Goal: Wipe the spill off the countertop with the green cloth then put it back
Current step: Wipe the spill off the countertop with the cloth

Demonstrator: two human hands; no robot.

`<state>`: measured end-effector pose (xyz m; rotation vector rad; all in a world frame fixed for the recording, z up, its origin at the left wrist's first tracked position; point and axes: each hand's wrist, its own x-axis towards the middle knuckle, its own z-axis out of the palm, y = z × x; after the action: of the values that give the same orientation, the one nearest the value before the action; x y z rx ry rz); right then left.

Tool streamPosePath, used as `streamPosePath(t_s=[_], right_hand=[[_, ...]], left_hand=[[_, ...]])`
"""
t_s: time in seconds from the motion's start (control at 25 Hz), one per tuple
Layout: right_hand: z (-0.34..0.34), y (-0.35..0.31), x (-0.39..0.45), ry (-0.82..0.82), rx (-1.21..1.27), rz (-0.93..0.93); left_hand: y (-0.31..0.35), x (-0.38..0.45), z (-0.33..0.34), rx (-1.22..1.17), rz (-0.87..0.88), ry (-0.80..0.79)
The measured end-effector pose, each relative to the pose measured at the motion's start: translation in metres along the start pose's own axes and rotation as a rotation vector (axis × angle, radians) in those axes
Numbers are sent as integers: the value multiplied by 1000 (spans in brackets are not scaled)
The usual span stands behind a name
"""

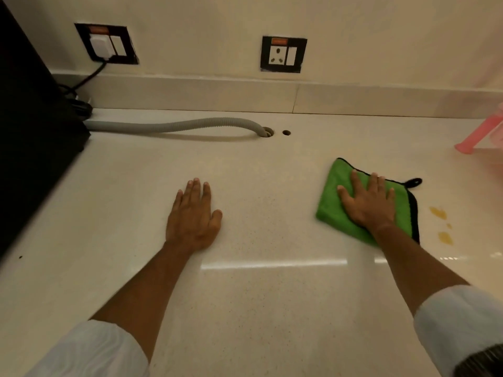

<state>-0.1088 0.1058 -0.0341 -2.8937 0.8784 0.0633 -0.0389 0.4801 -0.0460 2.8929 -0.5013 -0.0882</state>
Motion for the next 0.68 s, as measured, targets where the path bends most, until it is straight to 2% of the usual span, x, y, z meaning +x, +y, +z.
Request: streamPosePath(t_s=[0.2,0.24,0.32,0.44,0.52,0.68], right_hand=[[14,-14,-60,25,-36,-353],[17,-7,-74,31,-35,-352],[19,16,-86,59,-32,-234],[10,38,-62,46,9,11],[1,35,-37,14,35,82],[3,26,-45,8,-17,-160]], left_hand=[[-2,-1,-2,-13,12,7],[-2,-1,-3,-15,15,0],[-1,-2,-6,-17,15,-18],[0,-1,-6,-3,13,-28],[1,0,-6,3,18,-39],[-1,0,-8,19,56,-46]])
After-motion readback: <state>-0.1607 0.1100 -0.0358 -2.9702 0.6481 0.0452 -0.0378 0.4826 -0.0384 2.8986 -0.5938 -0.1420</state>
